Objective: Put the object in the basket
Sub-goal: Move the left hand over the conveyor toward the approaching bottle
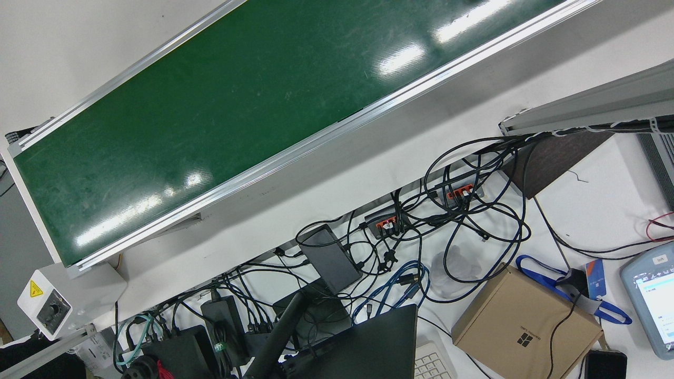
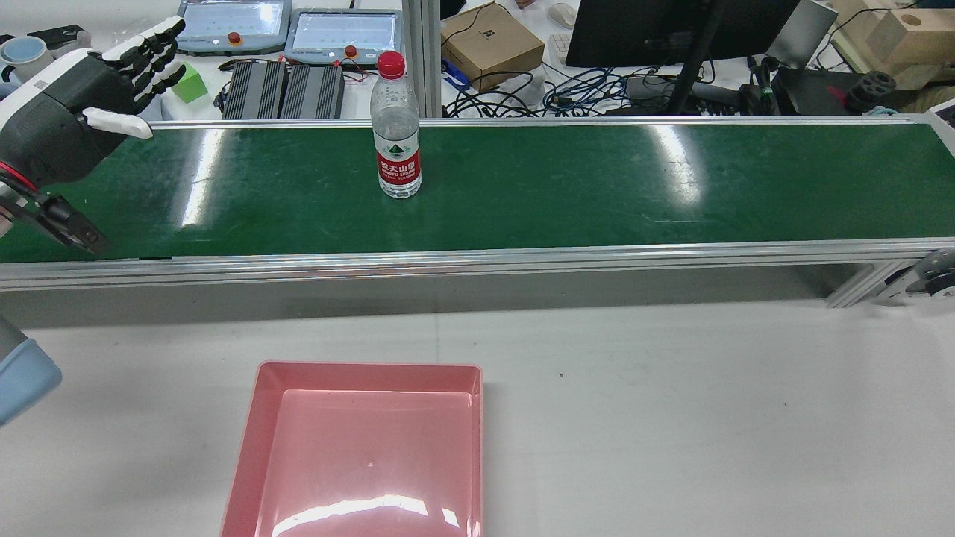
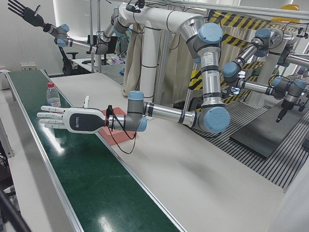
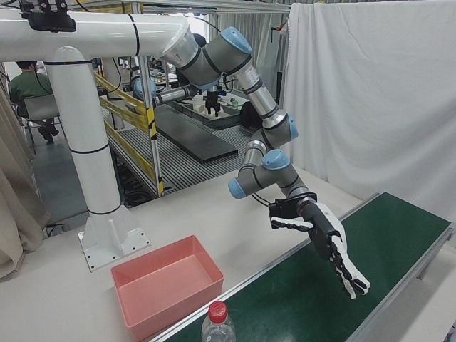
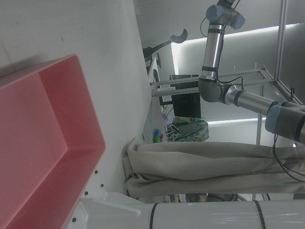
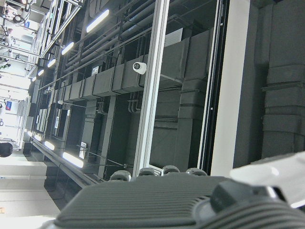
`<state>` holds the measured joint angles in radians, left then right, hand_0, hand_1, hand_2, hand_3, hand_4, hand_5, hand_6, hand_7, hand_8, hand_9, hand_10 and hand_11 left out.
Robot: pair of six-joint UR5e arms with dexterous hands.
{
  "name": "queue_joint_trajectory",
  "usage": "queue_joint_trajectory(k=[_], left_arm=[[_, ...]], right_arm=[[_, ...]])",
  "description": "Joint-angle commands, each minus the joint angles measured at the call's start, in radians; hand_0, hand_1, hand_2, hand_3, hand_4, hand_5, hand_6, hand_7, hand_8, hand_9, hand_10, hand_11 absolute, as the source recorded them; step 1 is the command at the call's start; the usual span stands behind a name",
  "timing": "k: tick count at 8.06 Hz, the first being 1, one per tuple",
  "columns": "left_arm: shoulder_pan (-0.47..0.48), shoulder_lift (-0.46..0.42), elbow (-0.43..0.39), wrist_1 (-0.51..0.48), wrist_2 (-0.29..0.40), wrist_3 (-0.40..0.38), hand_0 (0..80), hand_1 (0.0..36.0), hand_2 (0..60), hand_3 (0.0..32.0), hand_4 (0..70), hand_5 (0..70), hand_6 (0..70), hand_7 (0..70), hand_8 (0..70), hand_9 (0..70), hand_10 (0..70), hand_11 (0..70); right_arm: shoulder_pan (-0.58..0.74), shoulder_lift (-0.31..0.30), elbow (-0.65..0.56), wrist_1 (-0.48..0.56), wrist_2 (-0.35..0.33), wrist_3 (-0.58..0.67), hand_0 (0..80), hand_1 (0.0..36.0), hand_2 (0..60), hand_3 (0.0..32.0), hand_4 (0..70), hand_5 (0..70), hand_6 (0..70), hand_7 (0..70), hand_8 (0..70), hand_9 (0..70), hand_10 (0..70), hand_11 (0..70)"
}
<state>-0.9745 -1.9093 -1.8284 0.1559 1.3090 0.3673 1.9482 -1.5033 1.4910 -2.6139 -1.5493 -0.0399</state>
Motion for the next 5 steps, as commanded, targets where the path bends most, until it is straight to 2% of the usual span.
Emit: queue_joint_trajectory(k=[1,5], left_arm=[[0.004,-0.001,0.003,-0.018,-0.001,0.007,49.4,5.3,0.0,0.0,10.7,3.4,0.0,0.0,0.0,0.0,3.9,6.7],[0.029,-0.002,0.006,0.008,0.0,0.024,50.0,5.9,0.0,0.0,11.5,3.0,0.2,0.0,0.3,0.0,3.7,6.4]], right_arm=[[0.0,0.0,0.0,0.0,0.0,0.0,0.0,0.0,0.0,0.0,0.0,0.0,0.0,0.0,0.0,0.0,0.0,0.0],[0.0,0.0,0.0,0.0,0.0,0.0,0.0,0.0,0.0,0.0,0.0,0.0,0.0,0.0,0.0,0.0,0.0,0.0]])
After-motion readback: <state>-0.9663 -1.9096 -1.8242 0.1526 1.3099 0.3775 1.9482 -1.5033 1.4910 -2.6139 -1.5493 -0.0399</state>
